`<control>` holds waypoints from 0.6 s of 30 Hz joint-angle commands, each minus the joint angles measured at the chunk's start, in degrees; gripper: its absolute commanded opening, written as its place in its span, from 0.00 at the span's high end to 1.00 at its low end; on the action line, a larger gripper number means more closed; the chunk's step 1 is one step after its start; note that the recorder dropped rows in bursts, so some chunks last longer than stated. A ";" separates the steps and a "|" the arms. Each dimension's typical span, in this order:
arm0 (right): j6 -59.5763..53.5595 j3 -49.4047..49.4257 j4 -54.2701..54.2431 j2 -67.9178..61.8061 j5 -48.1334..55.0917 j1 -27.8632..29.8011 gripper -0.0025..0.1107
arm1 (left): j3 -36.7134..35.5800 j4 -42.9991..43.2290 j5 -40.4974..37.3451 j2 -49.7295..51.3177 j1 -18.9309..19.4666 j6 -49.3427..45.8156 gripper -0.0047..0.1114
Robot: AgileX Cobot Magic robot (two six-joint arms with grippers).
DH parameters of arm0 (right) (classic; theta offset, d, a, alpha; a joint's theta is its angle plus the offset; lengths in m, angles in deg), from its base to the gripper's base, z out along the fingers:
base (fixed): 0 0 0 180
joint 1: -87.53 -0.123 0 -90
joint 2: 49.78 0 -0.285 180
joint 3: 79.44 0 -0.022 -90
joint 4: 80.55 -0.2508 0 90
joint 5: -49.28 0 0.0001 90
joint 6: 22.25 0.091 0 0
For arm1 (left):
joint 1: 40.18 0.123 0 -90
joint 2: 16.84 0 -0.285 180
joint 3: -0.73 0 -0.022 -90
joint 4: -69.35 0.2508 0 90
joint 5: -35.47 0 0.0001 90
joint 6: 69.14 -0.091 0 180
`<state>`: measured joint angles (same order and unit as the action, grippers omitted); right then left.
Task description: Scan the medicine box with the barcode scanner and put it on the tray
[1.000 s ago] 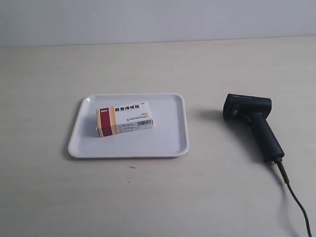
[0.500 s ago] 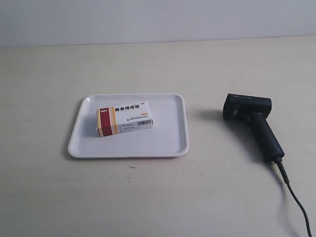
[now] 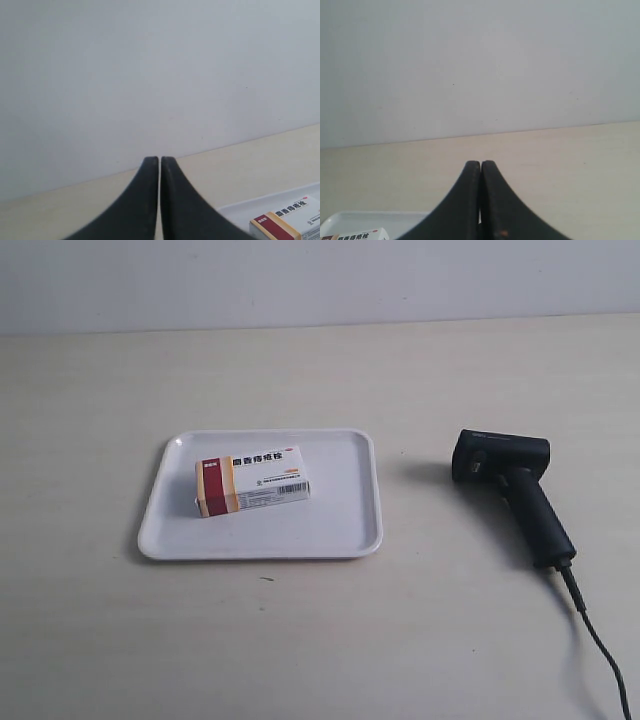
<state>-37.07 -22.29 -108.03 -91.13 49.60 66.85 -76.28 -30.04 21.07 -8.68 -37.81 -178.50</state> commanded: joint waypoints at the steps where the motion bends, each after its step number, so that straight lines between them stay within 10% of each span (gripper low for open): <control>1: -0.21 0.20 0.08 0.23 0.00 0.36 0.98 | -0.20 5.01 0.18 -0.37 -0.23 6.27 0.93; 11: -0.21 0.20 0.08 0.23 0.00 0.36 0.98 | -0.20 87.39 2.90 -0.37 -0.23 97.71 0.93; 18: -0.21 0.20 0.08 0.23 0.00 0.36 0.98 | -0.20 89.76 2.53 -0.37 -0.23 100.86 0.93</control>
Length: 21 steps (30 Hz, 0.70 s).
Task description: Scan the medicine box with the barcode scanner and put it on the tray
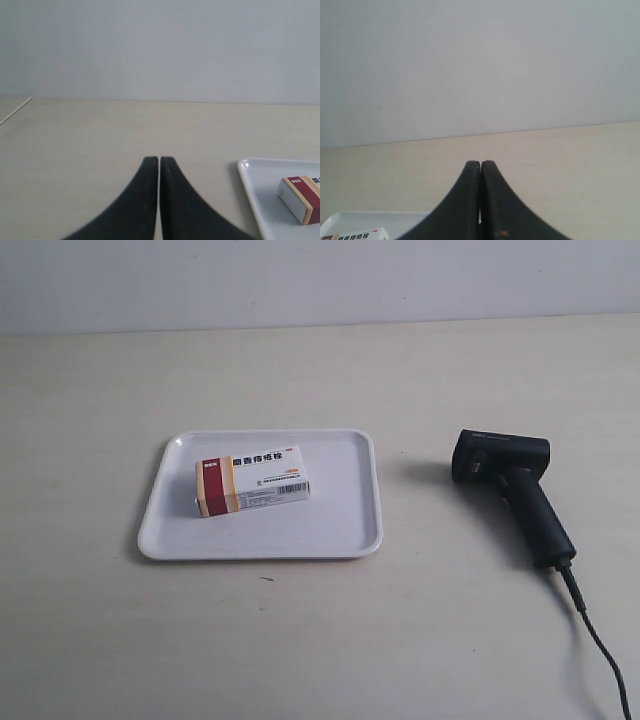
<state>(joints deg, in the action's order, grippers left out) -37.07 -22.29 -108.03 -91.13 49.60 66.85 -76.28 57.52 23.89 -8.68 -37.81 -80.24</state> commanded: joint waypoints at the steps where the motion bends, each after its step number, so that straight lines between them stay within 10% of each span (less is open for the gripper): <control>1: -0.21 0.20 0.08 0.23 0.00 0.36 0.98 | -0.20 2.62 -0.29 -0.37 -0.23 2.61 0.93; 21: -0.21 0.20 0.08 0.23 0.00 0.36 0.98 | -0.20 9.82 -0.79 -0.37 -0.12 8.67 0.93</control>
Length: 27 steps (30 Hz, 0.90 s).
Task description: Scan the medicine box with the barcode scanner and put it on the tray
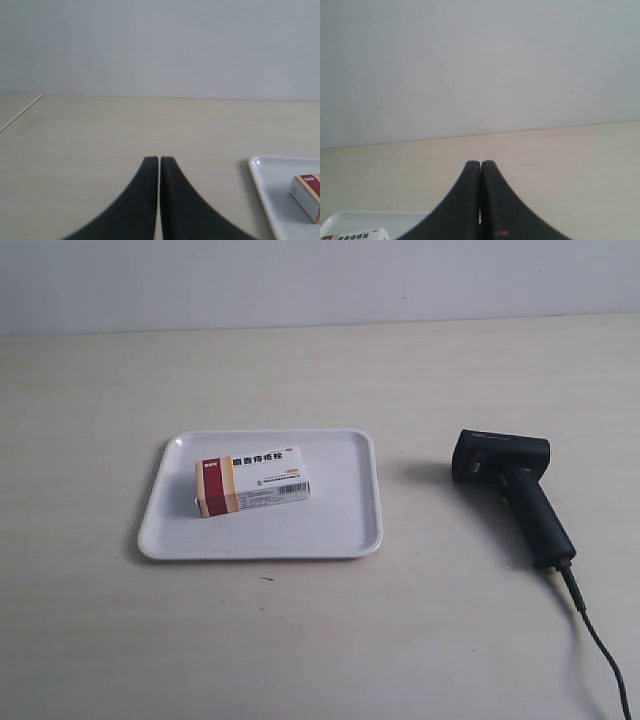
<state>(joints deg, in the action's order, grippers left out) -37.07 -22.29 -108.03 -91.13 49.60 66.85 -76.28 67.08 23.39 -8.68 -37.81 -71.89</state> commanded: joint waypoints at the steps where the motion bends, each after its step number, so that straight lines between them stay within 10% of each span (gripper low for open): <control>1: -0.21 0.20 0.08 0.23 0.00 0.36 0.98 | -0.20 0.26 -0.30 -0.37 -0.12 0.42 0.93; 27: -0.11 0.20 0.08 0.23 0.00 0.36 0.98 | -0.20 0.37 -1.45 -0.37 -0.12 1.74 0.93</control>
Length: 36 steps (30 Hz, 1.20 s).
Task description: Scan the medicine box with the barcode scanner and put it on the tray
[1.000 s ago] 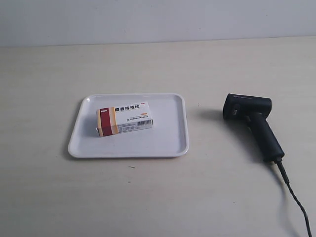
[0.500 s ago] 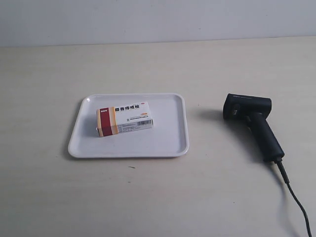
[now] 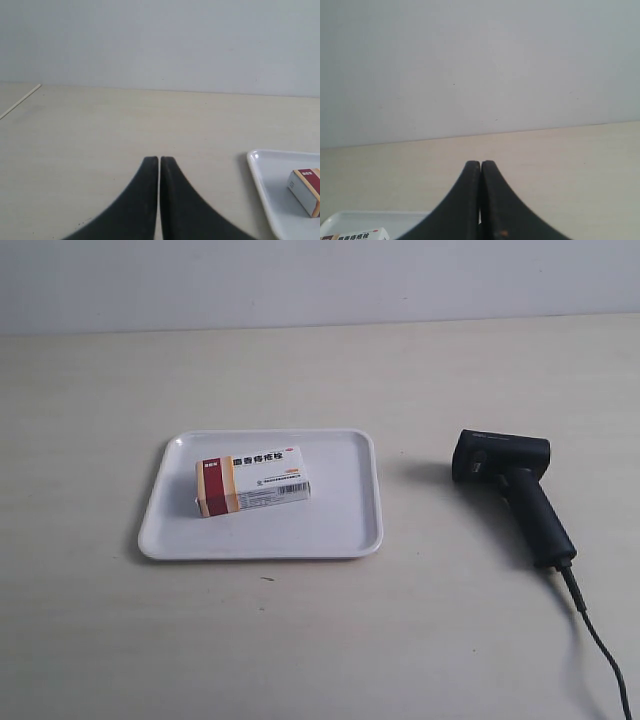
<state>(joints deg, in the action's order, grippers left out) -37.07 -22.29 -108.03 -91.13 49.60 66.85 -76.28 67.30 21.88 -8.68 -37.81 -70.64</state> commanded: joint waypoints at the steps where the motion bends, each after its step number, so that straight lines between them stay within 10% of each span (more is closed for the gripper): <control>1: -0.11 0.20 0.08 0.23 0.00 0.36 0.98 | -0.20 0.15 0.06 -0.37 -0.12 0.49 0.93; 12: 27.21 14.61 21.84 6.19 -4.43 0.36 0.98 | -0.20 0.15 0.06 -0.37 -0.12 0.27 0.93; 22: 27.91 20.07 24.90 16.08 -0.32 0.88 0.98 | -0.20 0.15 0.06 -0.37 -0.12 0.27 0.93; 28: 21.44 20.07 25.08 31.40 6.67 15.50 0.98 | -0.20 0.15 0.06 -0.37 -0.12 0.27 0.93; 36: 21.44 20.07 24.96 33.57 9.75 20.71 0.98 | -0.20 0.15 0.06 -0.37 -0.12 0.29 0.93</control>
<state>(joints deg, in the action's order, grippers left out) -15.15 -2.50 -83.65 -57.92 58.87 85.81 -76.28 67.30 21.83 -8.68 -37.81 -70.53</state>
